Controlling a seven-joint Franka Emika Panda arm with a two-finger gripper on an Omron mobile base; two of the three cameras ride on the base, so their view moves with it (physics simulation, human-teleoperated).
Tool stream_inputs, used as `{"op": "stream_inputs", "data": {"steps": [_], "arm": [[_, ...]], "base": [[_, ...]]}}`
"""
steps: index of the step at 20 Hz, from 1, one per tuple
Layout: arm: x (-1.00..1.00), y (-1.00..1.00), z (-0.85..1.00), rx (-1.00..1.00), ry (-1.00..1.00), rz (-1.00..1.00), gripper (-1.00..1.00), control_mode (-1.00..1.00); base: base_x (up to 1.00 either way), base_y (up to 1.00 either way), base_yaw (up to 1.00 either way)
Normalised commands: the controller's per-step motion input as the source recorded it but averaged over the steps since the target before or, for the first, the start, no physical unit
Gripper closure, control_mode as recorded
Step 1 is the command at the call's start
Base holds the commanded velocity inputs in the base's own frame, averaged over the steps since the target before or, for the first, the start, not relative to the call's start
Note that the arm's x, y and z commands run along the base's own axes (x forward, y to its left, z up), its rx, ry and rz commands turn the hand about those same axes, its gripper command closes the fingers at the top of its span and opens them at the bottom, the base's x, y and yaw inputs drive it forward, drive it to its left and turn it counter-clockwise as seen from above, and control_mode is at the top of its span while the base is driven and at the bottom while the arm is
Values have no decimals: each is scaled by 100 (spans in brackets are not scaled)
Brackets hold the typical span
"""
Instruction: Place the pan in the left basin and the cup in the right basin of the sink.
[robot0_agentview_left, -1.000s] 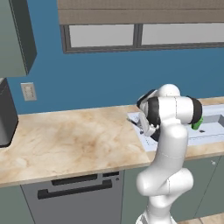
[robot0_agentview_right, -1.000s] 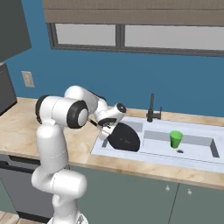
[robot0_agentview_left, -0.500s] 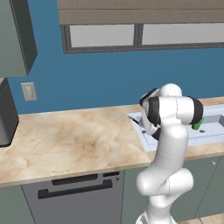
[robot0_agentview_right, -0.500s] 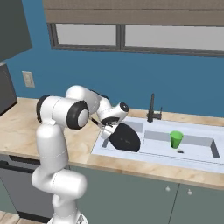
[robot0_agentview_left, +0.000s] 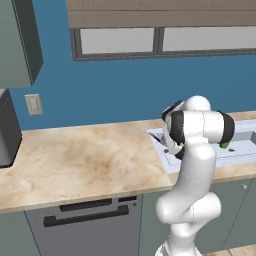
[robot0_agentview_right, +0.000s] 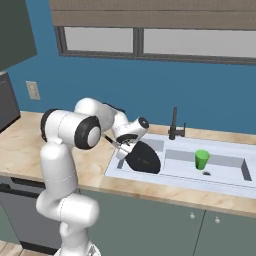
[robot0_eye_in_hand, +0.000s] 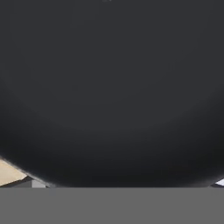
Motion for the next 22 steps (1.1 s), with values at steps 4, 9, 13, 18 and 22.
{"op": "stream_inputs", "data": {"steps": [4, 9, 13, 18, 22], "arm": [[2, -6, -42, -14, 0, 0, -100, -100], [6, 0, -91, -18, 4, 1, -100, -100], [0, 0, -74, -15, 0, 1, -100, -100], [0, 0, -56, -14, 0, 1, -100, -100], [-2, 0, 34, -22, -12, 0, -100, -100]], "base": [[0, 0, 0], [0, 0, 0], [0, 0, 0], [0, 0, 0], [0, 0, 0]]}}
